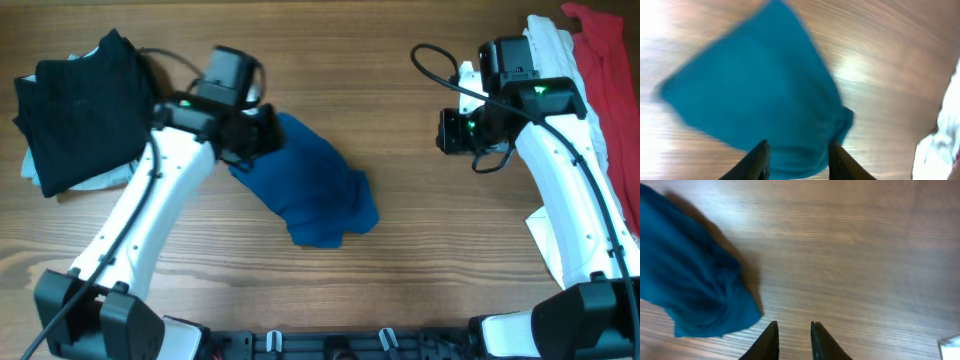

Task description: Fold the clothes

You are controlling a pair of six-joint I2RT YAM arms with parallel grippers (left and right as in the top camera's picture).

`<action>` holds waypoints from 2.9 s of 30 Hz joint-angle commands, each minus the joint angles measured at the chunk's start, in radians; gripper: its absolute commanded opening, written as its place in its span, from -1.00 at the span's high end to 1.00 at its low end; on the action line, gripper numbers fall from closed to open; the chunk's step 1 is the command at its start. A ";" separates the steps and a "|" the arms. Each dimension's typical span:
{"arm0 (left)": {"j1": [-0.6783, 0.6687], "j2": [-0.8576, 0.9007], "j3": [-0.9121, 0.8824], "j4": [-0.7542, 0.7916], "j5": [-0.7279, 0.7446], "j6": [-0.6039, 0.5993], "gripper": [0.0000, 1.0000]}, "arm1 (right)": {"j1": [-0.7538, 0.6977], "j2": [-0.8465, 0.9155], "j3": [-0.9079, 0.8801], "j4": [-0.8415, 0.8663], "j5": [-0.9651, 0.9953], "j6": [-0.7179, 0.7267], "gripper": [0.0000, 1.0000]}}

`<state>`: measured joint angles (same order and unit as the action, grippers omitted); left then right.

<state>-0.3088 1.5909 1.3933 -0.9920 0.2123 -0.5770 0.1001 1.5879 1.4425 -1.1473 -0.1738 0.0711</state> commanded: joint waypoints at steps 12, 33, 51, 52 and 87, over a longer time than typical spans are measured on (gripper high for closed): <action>0.058 0.145 -0.214 0.185 0.063 -0.172 0.24 | 0.211 0.414 0.008 0.405 -0.164 -0.009 0.57; 0.230 0.260 -0.200 0.550 -0.056 -0.078 0.17 | 0.496 0.555 0.008 0.322 -0.170 0.018 0.63; 0.322 0.096 -0.170 0.005 0.081 0.203 -0.35 | 0.375 0.336 0.010 0.266 0.121 0.206 0.69; 0.322 0.096 -0.189 0.014 0.091 0.218 -0.35 | 0.375 0.314 0.010 0.267 0.121 0.191 0.69; 0.163 0.172 -0.694 0.930 0.636 0.225 0.90 | 0.375 0.245 0.009 0.217 0.122 0.198 0.69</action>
<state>-0.1467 1.7527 0.7059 -0.0917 0.8280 -0.3370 0.4725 1.8343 1.4525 -0.9234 -0.0692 0.2829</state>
